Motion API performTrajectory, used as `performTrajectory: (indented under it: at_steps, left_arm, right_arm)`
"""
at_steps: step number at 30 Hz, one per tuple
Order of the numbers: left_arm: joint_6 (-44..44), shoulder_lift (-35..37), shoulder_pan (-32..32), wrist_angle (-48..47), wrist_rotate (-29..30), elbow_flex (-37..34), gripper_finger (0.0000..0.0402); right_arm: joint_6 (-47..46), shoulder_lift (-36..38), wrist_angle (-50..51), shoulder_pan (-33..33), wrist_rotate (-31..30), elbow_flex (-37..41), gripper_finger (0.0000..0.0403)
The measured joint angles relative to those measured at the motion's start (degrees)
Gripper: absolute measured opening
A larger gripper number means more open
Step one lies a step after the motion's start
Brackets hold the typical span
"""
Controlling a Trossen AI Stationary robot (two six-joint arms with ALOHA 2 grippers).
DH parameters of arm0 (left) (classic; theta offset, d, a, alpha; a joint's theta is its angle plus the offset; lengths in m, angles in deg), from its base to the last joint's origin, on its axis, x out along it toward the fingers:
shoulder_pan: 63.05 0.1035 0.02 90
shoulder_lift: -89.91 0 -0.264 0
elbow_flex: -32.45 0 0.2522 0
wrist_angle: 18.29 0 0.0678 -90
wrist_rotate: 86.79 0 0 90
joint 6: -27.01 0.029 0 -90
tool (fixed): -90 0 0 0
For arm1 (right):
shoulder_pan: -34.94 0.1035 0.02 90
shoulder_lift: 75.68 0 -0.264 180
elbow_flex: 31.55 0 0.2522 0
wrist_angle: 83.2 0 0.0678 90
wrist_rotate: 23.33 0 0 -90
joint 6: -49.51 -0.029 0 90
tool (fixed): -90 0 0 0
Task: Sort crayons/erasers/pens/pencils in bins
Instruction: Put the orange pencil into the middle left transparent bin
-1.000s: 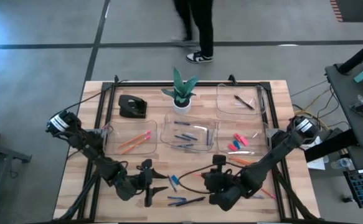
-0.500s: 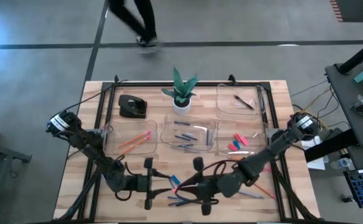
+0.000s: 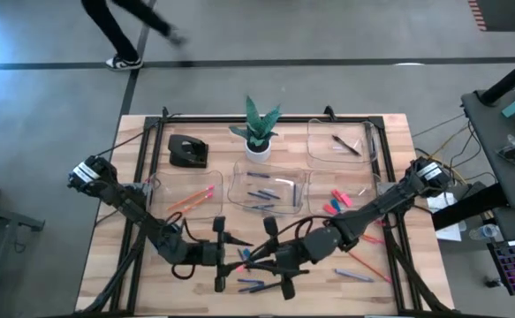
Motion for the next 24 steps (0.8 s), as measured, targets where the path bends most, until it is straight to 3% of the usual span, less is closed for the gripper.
performTrajectory:
  at_steps: [4,9,15,18,24]
  left_arm:
    - [0.0,0.0,0.1,0.0,-0.1,0.6,0.0158]
    - [0.0,0.0,0.2,0.0,-0.8,0.7,0.0092]
    - [0.1,0.0,0.9,0.3,-8.7,0.7,0.0013]
    - [0.0,0.0,1.0,0.4,-9.5,0.8,0.0012]
    - [-0.1,0.0,1.1,0.7,-9.9,1.2,0.0055]
  right_arm:
    - [0.4,0.0,-0.2,0.0,0.0,0.0,0.0018]
    - [1.3,0.0,-0.2,-0.1,0.0,0.0,0.0018]
    - [0.7,0.0,-0.4,-0.3,0.5,0.0,0.0018]
    - [-0.2,0.0,-0.6,-0.5,0.8,0.0,0.0018]
    - [0.2,0.0,-0.4,-0.6,0.7,0.0,0.0018]
